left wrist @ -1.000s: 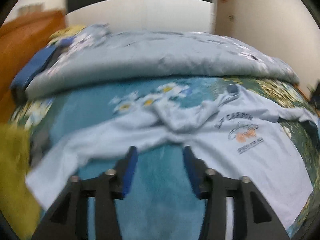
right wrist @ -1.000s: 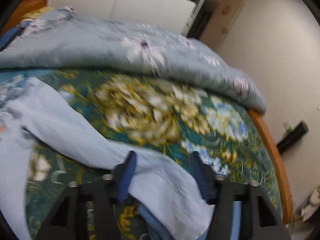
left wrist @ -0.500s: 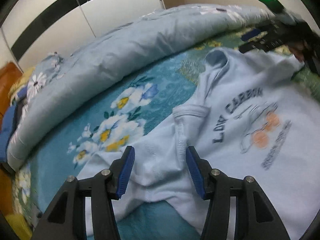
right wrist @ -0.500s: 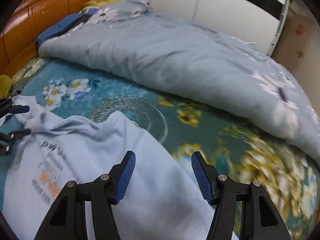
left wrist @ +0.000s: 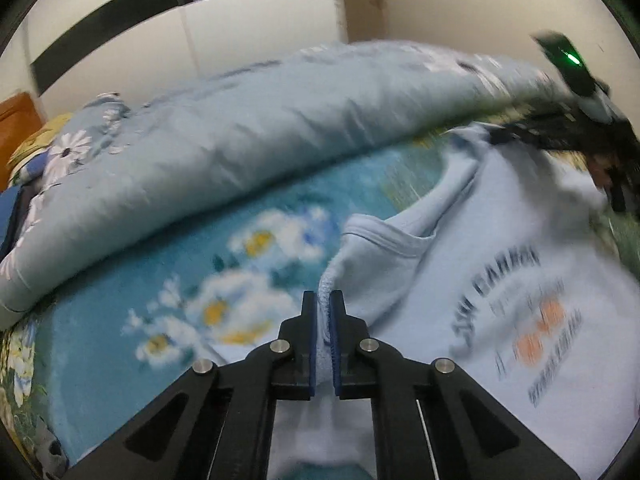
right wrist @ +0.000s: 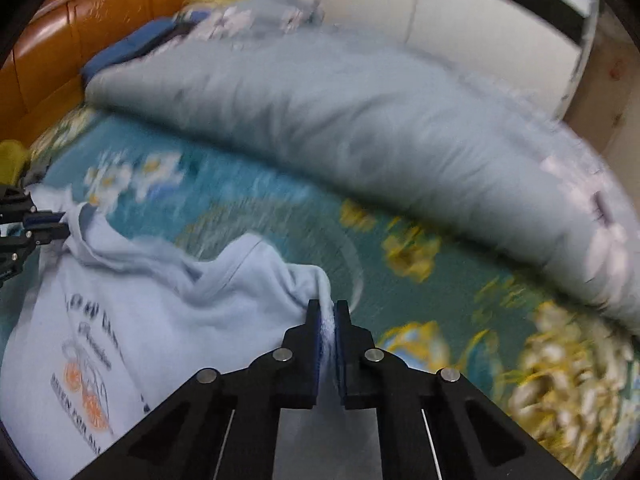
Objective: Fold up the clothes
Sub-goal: 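Grasp the sweatshirt hem with the left tool while the right tool grasps the sleeve, then lift the shirt by its shoulders with both tools and lay it flat, opening both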
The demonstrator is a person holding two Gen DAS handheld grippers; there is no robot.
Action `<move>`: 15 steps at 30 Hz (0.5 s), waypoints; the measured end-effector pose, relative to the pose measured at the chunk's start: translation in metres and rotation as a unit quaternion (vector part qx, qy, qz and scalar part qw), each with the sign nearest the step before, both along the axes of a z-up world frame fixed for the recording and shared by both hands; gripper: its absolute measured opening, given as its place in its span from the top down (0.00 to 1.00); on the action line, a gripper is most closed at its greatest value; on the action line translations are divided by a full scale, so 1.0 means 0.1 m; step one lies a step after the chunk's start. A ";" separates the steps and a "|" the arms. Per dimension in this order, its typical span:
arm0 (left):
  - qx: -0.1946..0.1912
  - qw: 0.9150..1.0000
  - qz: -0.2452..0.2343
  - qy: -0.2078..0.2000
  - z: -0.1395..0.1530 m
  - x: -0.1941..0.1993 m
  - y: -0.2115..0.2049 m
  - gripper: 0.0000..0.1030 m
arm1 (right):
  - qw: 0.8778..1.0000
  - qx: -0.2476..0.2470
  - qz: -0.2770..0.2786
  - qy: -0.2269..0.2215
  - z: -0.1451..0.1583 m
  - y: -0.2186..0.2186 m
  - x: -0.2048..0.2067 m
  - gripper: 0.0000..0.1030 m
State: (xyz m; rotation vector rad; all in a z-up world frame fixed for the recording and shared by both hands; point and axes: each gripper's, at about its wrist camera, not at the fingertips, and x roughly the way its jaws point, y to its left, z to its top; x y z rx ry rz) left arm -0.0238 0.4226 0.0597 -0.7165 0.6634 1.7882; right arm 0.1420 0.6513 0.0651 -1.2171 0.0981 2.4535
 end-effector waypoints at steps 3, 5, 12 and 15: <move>0.003 1.000 0.026 -0.014 0.02 -0.21 0.23 0.94 | 0.999 -0.004 -0.038 0.021 0.07 0.16 -0.01 0.94; -0.013 0.999 0.043 -0.026 -0.05 -0.32 0.40 0.94 | 0.999 0.000 -0.047 0.006 -0.02 0.20 -0.08 0.94; -0.072 0.994 0.078 -0.020 -0.35 -0.51 0.78 0.93 | 0.997 -0.020 -0.071 -0.020 -0.29 0.37 -0.24 0.94; -0.095 0.991 0.094 -0.018 -0.40 -0.51 0.87 0.91 | 0.996 -0.025 -0.079 -0.029 -0.34 0.40 -0.26 0.93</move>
